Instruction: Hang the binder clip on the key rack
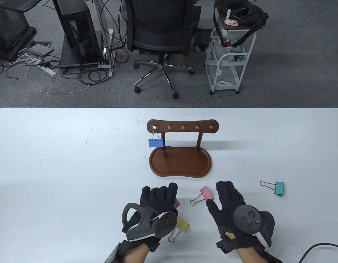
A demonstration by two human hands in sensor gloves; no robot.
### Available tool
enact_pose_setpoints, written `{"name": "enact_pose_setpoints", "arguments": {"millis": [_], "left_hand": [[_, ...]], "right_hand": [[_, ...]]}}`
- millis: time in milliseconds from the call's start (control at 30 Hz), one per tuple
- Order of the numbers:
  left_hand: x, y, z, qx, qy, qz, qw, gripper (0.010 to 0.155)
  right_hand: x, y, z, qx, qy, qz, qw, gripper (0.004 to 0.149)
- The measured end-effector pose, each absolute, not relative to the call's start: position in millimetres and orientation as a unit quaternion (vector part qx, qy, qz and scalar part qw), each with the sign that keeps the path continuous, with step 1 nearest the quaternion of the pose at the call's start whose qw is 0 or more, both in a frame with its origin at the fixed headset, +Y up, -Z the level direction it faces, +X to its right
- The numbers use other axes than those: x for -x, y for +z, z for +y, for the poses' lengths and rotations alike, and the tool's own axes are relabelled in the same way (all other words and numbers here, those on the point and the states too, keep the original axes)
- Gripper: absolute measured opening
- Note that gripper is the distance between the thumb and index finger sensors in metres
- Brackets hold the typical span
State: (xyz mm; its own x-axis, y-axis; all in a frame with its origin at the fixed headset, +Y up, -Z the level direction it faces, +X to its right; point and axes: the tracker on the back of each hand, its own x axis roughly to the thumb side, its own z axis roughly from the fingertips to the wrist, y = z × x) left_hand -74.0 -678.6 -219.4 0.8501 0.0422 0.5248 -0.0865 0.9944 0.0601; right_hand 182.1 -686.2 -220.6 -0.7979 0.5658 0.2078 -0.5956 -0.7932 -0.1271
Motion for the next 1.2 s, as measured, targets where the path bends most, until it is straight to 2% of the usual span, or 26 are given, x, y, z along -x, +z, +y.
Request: {"name": "enact_pose_setpoints", "arguments": {"millis": [333, 800, 1200], "left_hand": [[84.3, -208.5, -670.2, -0.056, 0.081, -0.284, 0.954, 0.09], [79.7, -202.2, -664.6, -0.063, 0.113, -0.331, 0.935, 0.094], [68.2, -195.5, -664.7, -0.054, 0.108, -0.363, 0.924, 0.097]], "right_hand": [[-182.0, -222.4, -686.7, -0.116, 0.932, -0.098, 0.328, 0.075], [-159.4, -219.5, -687.8, -0.322, 0.868, -0.074, 0.371, 0.069], [-142.0, -213.9, -688.6, -0.409, 0.838, -0.05, 0.356, 0.065]]}}
